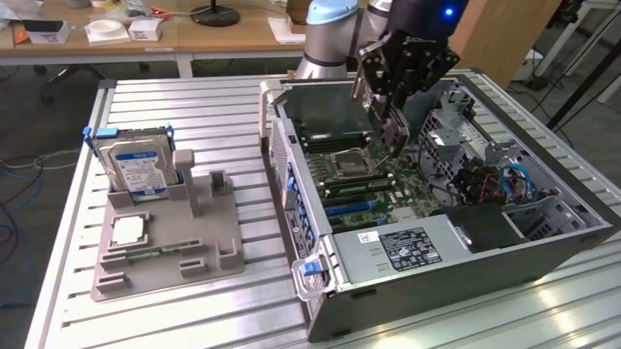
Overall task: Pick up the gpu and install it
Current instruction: 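Pick up the gpu and move the gpu toward the slot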
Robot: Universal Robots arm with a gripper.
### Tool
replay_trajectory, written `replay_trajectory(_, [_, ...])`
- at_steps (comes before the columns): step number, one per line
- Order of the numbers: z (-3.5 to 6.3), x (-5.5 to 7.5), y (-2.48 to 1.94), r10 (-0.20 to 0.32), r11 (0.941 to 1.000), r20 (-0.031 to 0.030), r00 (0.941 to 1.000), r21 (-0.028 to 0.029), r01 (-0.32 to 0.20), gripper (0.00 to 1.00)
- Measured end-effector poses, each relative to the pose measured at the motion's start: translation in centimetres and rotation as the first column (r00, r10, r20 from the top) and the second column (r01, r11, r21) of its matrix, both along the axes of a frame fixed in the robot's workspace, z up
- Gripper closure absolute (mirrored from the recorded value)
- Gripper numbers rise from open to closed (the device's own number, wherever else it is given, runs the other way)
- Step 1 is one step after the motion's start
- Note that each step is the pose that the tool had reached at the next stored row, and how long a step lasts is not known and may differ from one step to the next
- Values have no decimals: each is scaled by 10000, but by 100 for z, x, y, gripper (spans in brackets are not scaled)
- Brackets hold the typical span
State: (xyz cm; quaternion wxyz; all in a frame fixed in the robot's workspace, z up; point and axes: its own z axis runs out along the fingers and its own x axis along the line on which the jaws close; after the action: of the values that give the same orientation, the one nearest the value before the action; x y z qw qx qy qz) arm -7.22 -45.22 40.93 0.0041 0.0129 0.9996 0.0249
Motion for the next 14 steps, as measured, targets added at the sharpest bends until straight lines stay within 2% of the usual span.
replay_trajectory(8, [0, 324, 0, -1, 10000, -4, 10000, 1, 1, 74])
replay_trajectory(14, [0, 482, 0, 0, 10000, -6, 10000, 1, 0, 74])
